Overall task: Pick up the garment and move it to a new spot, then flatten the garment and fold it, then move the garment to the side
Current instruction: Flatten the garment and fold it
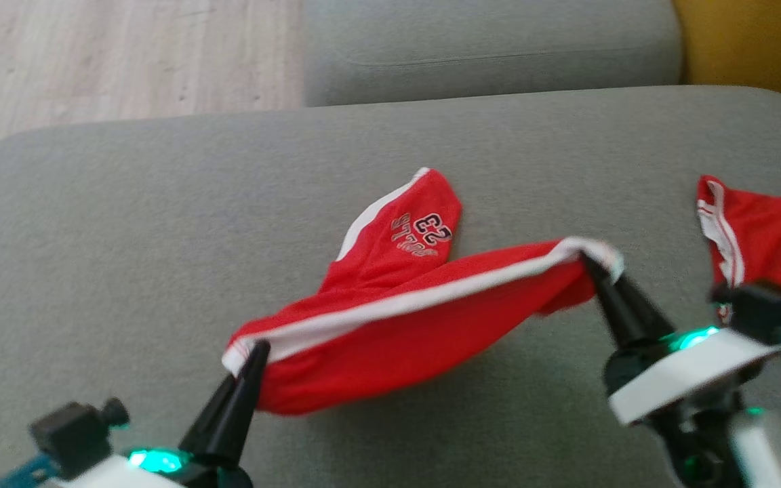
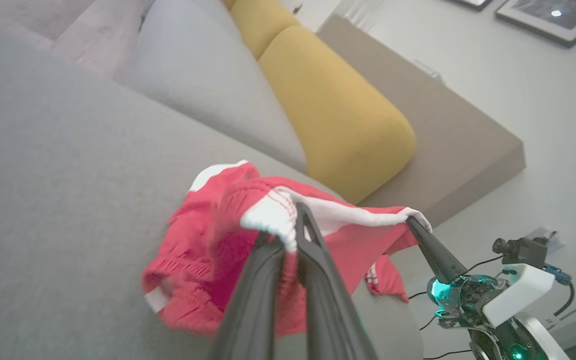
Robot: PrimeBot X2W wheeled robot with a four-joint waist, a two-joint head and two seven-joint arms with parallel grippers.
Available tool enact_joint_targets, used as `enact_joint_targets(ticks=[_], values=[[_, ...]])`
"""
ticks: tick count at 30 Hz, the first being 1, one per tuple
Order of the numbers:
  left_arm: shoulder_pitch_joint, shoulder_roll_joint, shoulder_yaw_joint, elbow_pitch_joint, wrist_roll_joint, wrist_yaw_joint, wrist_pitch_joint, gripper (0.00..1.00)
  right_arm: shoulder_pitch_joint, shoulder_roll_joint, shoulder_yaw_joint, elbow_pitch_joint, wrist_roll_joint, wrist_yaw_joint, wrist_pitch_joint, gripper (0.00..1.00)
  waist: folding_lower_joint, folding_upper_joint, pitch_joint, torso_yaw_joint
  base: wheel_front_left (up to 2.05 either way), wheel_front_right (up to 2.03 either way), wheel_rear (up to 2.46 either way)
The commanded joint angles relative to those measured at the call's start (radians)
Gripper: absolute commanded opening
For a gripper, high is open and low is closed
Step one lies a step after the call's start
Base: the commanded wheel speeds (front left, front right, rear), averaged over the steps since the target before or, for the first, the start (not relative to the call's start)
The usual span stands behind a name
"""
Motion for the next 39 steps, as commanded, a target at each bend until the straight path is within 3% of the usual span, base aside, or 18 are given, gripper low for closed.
enact_joint_targets(ticks=[1,5,10,14,19,23,27,30,34,39], values=[[-0.036,0.008,0.039,-0.061,-0.006,-0.001,0.004,0.0,-0.025,-0.015,0.004,-0.066,0.017,0.007,0.008,0.0,0.0001,0.0,-0.005,-0.017,0.0,0.0,0.0],[-0.094,0.04,0.07,-0.234,-0.042,0.012,0.053,0.0,-0.02,-0.026,-0.072,-0.304,0.091,0.007,0.107,0.0,0.0001,0.0,0.007,-0.06,0.0,0.0,0.0],[-0.326,0.108,0.138,-0.265,-0.08,0.038,0.144,0.0,-0.157,-0.012,-0.146,-0.411,0.116,0.007,0.248,0.0,0.0001,0.0,0.079,-0.091,0.0,0.0,0.0],[-0.631,0.156,0.167,-0.121,-0.085,0.059,0.207,0.0,-0.375,0.031,-0.163,-0.341,0.093,0.007,0.345,0.0,0.0001,0.0,0.181,-0.109,0.0,0.0,0.0],[-1.007,0.18,0.114,0.189,-0.018,0.037,0.222,0.0,-0.69,0.086,-0.172,-0.092,0.012,0.007,0.359,0.0,0.0001,0.0,0.278,-0.129,0.0,0.0,0.0],[-1.294,0.181,0.083,0.413,0.096,0.016,0.115,0.0,-0.934,0.1,-0.163,0.109,-0.063,0.007,0.26,0.0,0.0001,0.0,0.361,-0.145,0.0,0.0,0.0],[-1.523,0.151,0.041,0.616,0.221,0.001,-0.12,0.0,-1.127,0.101,-0.172,0.324,-0.091,0.007,0.066,0.0,0.0001,0.0,0.421,-0.145,0.0,0.0,0.0],[-1.609,0.146,-0.018,0.747,0.292,-0.005,-0.287,0.0,-1.214,0.101,-0.161,0.458,-0.096,0.007,-0.072,0.0,0.0001,0.0,0.449,-0.143,0.0,0.0,0.0],[-1.582,0.155,-0.138,0.874,0.296,-0.007,-0.46,0.0,-1.213,0.102,-0.093,0.606,-0.074,0.007,-0.176,0.0,0.0001,0.0,0.459,-0.136,0.0,0.0,0.0],[-1.411,0.183,-0.278,0.949,0.219,-0.007,-0.597,0.0,-1.1,0.102,-0.014,0.715,-0.085,0.007,-0.231,0.0,0.0001,0.0,0.446,-0.123,0.0,0.0,0.0]])
